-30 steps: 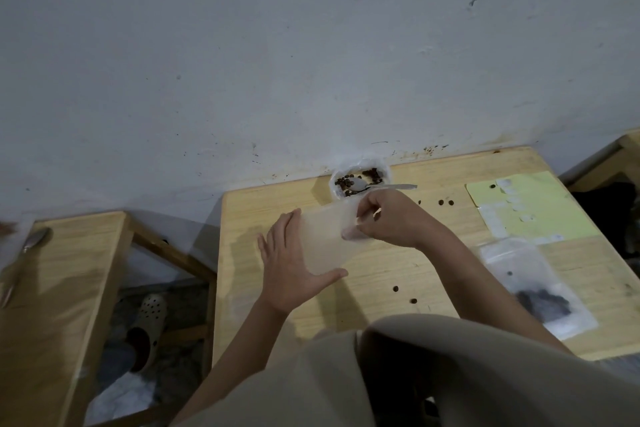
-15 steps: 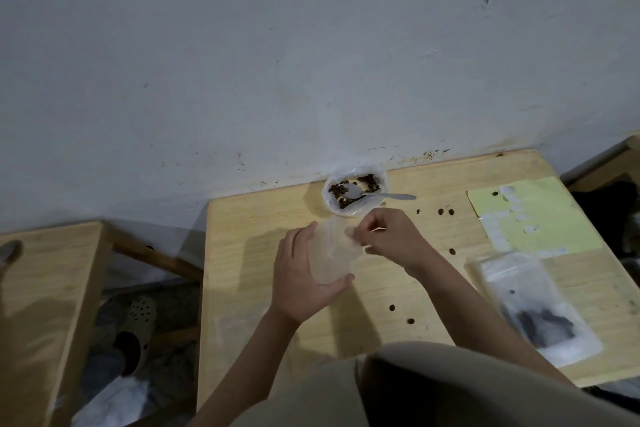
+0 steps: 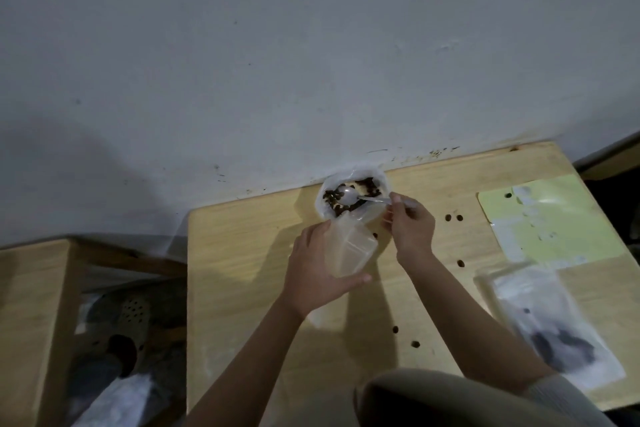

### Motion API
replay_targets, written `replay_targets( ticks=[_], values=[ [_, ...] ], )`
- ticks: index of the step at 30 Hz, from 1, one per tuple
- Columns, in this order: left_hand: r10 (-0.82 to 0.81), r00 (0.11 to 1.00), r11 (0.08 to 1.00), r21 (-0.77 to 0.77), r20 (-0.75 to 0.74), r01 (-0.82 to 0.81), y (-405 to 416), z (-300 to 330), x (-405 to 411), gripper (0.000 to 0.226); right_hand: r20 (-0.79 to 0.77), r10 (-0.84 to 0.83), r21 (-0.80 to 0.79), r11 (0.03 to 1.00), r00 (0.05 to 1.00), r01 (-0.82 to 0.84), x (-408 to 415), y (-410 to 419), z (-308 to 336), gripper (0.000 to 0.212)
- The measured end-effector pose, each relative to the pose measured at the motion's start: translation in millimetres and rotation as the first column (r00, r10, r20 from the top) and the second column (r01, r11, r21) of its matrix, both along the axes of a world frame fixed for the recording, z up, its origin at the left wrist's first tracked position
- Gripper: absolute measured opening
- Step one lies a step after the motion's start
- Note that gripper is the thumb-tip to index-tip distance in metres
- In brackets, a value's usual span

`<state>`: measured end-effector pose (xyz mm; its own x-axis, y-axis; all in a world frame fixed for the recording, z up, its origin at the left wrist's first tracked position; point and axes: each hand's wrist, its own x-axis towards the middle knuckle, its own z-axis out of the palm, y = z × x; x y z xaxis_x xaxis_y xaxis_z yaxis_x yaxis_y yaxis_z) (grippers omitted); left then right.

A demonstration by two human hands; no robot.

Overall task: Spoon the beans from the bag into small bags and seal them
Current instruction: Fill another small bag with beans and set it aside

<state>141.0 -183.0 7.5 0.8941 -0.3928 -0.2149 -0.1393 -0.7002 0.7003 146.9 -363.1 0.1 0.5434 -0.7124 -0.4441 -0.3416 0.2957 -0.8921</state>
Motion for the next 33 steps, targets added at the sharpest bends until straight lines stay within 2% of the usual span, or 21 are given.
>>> replay_targets(
  ticks=[2, 4, 7, 9, 11, 12, 16, 19, 21, 26, 33],
  values=[
    [-0.011, 0.998, 1.000, -0.014, -0.067, 0.010, -6, 3, 5, 0.117, 0.043, 0.158, -0.291, 0.946, 0.986, -0.139, -7, -3, 1, 0.015],
    [-0.015, 0.992, 1.000, -0.024, -0.123, 0.013, -11, 4, 9, 0.116, 0.090, 0.261, -0.501, 0.846, 0.961, -0.182, -17, -9, 6, 0.018],
    [-0.030, 0.990, 0.999, -0.019, -0.140, 0.027, -16, 5, 13, 0.114, 0.095, 0.426, -0.800, 0.570, 0.900, -0.185, -27, -23, 12, 0.023],
    [-0.039, 0.994, 0.999, 0.001, -0.097, 0.039, -17, 5, 13, 0.112, 0.029, 0.485, -0.897, 0.398, 0.874, -0.192, -29, -31, 11, 0.024],
    [-0.045, 0.996, 0.999, 0.018, -0.077, 0.046, -18, 8, 11, 0.112, -0.022, 0.488, -0.913, 0.346, 0.872, -0.217, -29, -36, 7, 0.023],
    [-0.051, 0.996, 0.998, 0.021, -0.071, 0.052, -18, 10, 10, 0.113, -0.026, 0.466, -0.900, 0.374, 0.885, -0.224, -29, -37, 5, 0.021],
    [-0.065, 0.995, 0.997, 0.032, -0.077, 0.068, -20, 16, 8, 0.122, 0.028, 0.244, -0.705, 0.692, 0.969, -0.153, -23, -38, 10, 0.017],
    [-0.063, 0.993, 0.997, 0.036, -0.095, 0.067, -20, 18, 9, 0.123, -0.045, 0.187, -0.581, 0.794, 0.981, -0.178, -19, -44, 5, 0.023],
    [-0.073, 0.993, 0.997, 0.033, -0.098, 0.076, -20, 19, 9, 0.120, -0.090, 0.177, -0.450, 0.871, 0.980, -0.199, -16, -47, 0, 0.020],
    [-0.089, 0.987, 0.995, 0.024, -0.134, 0.093, -22, 19, 5, 0.124, -0.118, 0.111, -0.193, 0.972, 0.987, -0.133, -14, -39, -2, 0.017],
    [-0.061, 0.985, 0.998, 0.024, -0.160, 0.066, -21, 16, 1, 0.128, -0.061, 0.065, -0.021, 0.998, 0.996, -0.066, -8, -31, -3, 0.015]
  ],
)
